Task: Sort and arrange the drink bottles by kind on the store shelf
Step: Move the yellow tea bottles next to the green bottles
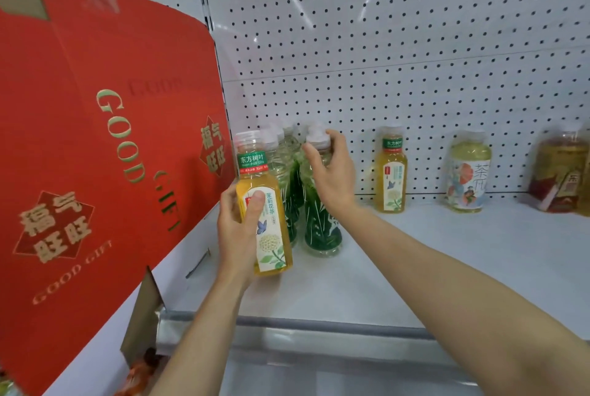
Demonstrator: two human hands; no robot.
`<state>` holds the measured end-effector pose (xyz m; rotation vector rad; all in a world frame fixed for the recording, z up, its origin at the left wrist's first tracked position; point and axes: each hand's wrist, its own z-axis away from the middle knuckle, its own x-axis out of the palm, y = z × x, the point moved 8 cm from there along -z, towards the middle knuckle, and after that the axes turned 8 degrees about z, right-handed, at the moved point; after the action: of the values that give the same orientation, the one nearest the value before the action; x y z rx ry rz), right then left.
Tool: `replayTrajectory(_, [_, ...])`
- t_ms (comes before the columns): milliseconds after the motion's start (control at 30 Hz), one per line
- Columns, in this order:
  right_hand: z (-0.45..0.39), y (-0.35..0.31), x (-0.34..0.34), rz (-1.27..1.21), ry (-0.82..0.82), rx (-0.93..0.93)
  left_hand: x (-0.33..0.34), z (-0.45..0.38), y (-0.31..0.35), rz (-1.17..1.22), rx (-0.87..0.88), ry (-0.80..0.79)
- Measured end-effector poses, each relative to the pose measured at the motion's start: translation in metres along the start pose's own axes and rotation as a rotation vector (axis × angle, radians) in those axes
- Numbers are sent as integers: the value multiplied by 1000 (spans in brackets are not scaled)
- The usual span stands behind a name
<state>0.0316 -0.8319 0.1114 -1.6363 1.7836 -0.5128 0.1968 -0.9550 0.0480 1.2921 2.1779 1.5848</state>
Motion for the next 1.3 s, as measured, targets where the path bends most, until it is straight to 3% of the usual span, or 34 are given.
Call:
replayTrajectory(200, [0, 0, 3, 68, -62, 24, 21, -5, -13, 36, -35, -88])
replayTrajectory(333, [24, 9, -34, 14, -72, 70, 50, -3, -18, 104, -39, -166])
replayTrajectory(467, [61, 10, -71, -190, -273, 55, 92, 6, -21, 114, -25, -257])
replayTrajectory(600, [74, 17, -101, -161, -371, 27, 139, 22, -23, 122, -21, -360])
replayTrajectory(800, [65, 47, -126, -173, -423, 136, 179, 37, -49, 44, -82, -405])
replayTrajectory(933, [67, 83, -128, -88, -458, 208, 176, 37, -62, -171, -79, -421])
replayTrajectory(1033, [65, 103, -136, -89, -454, 256, 159, 35, -65, -659, 122, -365])
replayTrajectory(1100, [59, 112, -143, -116, -438, 282, 143, 35, -56, -998, 285, -153])
replayTrajectory(1200, [48, 122, -148, -139, -430, 310, 114, 26, -45, -941, 156, 207])
replayTrajectory(1233, [45, 125, -148, -137, -432, 315, 110, 21, -45, -934, 119, 259])
replayTrajectory(1300, [41, 130, -147, -128, -440, 319, 113, 11, -53, -999, 33, 211])
